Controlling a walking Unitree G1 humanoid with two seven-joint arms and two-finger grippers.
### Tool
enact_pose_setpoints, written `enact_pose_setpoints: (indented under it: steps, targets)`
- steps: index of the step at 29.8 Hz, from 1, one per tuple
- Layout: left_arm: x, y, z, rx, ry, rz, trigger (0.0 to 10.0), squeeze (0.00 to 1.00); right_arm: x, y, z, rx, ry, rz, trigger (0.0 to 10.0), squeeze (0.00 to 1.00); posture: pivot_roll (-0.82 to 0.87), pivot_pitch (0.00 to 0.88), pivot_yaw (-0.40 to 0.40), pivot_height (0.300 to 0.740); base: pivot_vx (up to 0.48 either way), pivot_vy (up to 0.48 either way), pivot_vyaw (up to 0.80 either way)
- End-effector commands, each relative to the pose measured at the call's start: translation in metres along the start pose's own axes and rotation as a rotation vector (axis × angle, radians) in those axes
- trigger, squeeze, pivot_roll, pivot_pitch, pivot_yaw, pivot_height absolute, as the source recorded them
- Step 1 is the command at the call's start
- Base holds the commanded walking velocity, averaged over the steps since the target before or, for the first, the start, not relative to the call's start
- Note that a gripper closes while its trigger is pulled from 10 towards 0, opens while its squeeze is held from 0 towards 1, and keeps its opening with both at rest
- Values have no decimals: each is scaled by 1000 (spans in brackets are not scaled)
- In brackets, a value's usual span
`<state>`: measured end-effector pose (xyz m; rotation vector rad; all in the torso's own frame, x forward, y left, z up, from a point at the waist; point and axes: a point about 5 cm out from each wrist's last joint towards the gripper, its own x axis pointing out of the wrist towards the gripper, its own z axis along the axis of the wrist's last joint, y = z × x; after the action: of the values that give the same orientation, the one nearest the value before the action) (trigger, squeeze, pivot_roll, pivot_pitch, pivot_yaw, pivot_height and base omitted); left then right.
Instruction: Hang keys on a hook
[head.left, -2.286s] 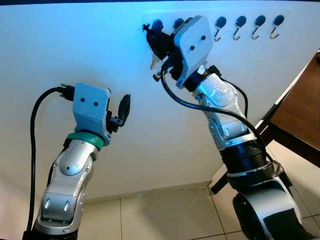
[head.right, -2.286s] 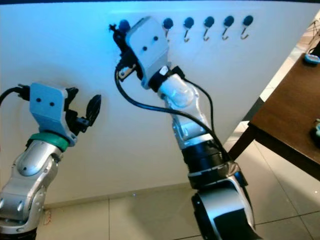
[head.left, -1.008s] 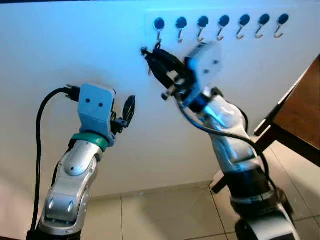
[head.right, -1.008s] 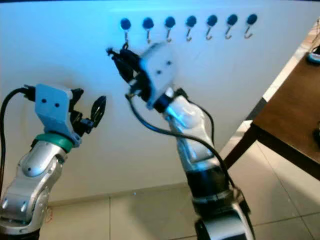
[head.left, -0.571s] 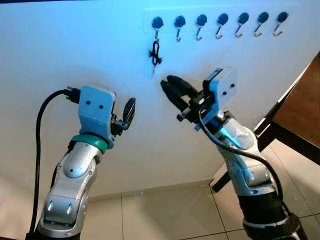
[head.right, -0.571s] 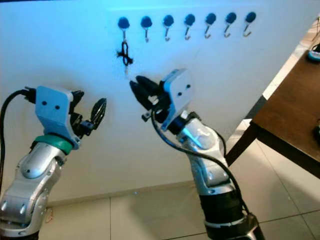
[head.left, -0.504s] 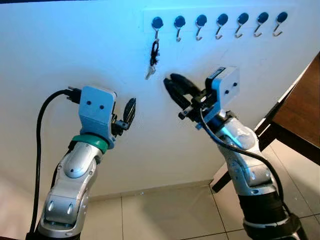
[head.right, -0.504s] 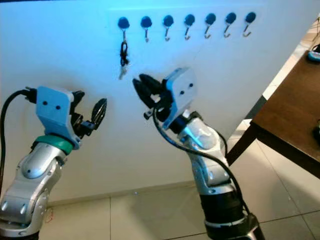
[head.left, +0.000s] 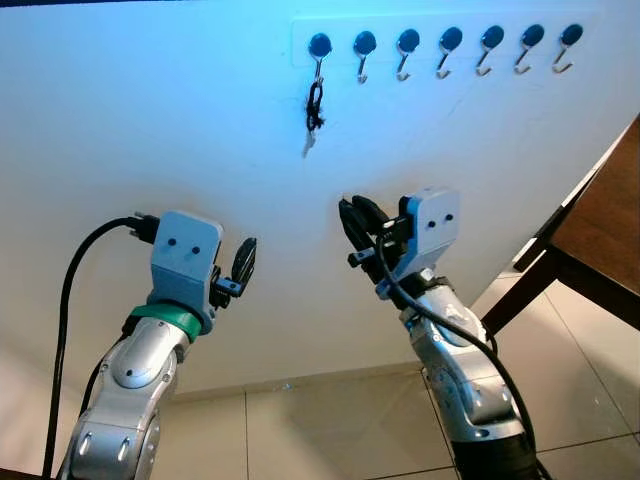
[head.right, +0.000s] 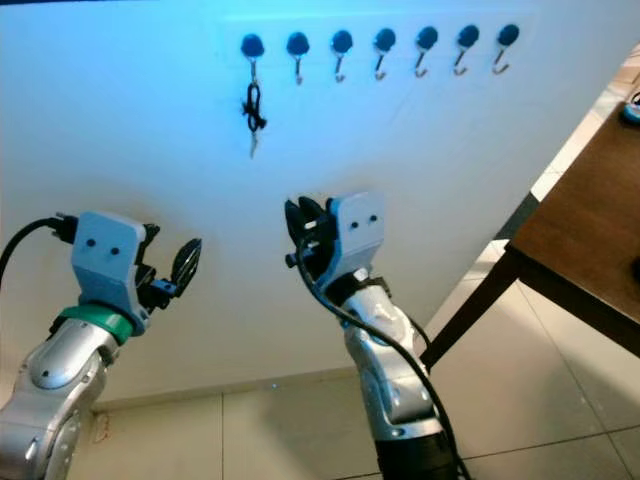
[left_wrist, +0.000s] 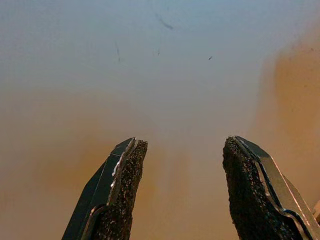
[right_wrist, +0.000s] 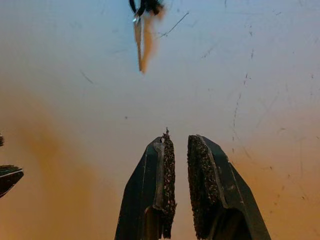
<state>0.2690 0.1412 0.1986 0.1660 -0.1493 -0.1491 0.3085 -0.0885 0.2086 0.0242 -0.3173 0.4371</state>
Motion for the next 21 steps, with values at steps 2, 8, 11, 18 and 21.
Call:
enact_pose_setpoints:
  steps: [2,8,11,18,21]
  targets:
    - [2,-3,-4,2,13,20,10000,0,-2,1,-9,-7,28,-15,10000,0,-34,85,68,740,0,0,0]
    - [2,-3,-2,-3,4,27,10000,0,-1,1,-9,-11,35,-37,10000,0,-32,76,68,740,0,0,0]
    - [1,-2,-1,-2,6,29,10000,0,-1,1,-9,-13,36,-54,10000,0,-32,76,68,740,-87,0,0]
    - [1,2,1,4,-2,38,10000,0,0,-4,-7,-33,23,-79,10000,0,-32,75,72,740,-290,0,0]
    - [1,2,1,7,-3,38,10000,0,1,-5,-7,-35,24,-83,10000,0,-32,76,72,740,-322,0,0]
